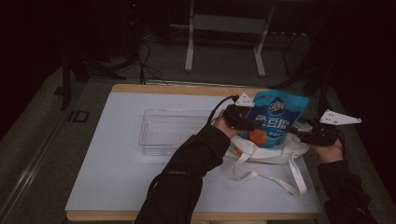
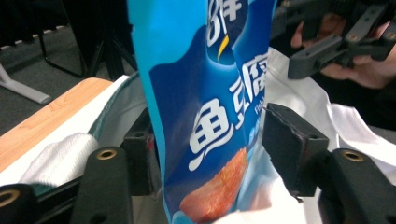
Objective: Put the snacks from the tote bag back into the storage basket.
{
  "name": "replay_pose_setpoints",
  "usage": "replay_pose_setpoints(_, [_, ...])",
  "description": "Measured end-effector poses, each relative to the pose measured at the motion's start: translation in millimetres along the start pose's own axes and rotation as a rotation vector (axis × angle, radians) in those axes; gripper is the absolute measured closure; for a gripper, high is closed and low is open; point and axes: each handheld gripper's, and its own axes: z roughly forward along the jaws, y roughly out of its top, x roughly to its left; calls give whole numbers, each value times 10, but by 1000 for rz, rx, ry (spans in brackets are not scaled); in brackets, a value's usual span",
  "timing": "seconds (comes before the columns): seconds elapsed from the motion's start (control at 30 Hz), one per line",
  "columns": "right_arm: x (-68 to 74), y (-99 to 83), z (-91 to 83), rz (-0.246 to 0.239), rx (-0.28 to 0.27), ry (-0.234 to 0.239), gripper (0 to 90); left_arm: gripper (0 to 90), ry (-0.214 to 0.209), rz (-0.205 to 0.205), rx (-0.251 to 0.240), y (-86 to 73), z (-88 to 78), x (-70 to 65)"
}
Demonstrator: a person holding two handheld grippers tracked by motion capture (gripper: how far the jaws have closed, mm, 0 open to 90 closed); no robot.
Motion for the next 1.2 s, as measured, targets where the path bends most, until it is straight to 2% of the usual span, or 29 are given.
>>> replay_pose_setpoints(0.1, [-8,-1,53,-4,14,3,481,501,-3,-9,-4,1,22,25])
replay_pose_setpoints(0.23, [-32,-2,98,12,5,12,524,533,-13,-13,-5,0,58,48])
replay_pose_setpoints(0.27, [-33,-1,104,16,6,11,534,538,-3,-5,3,3,75,51])
replay_pose_setpoints(0.43, [-42,-1,171,23,11,21,577,585,-9,2,16,12,143,60])
replay_pose_setpoints(0.57, [-31,9,199,12,23,17,609,681,-16,19,16,8,171,73])
replay_pose_setpoints(0.7, [-26,20,222,-2,33,23,653,755,-53,22,29,1,210,74])
replay_pose_setpoints(0.87, [-8,42,240,-15,52,33,713,772,-51,17,34,13,245,66])
replay_pose_setpoints(1.03, [-20,49,243,0,55,51,766,856,-42,17,27,16,241,65])
replay_pose_setpoints(1.2, [7,71,261,-4,67,34,806,879,-34,17,28,25,248,64])
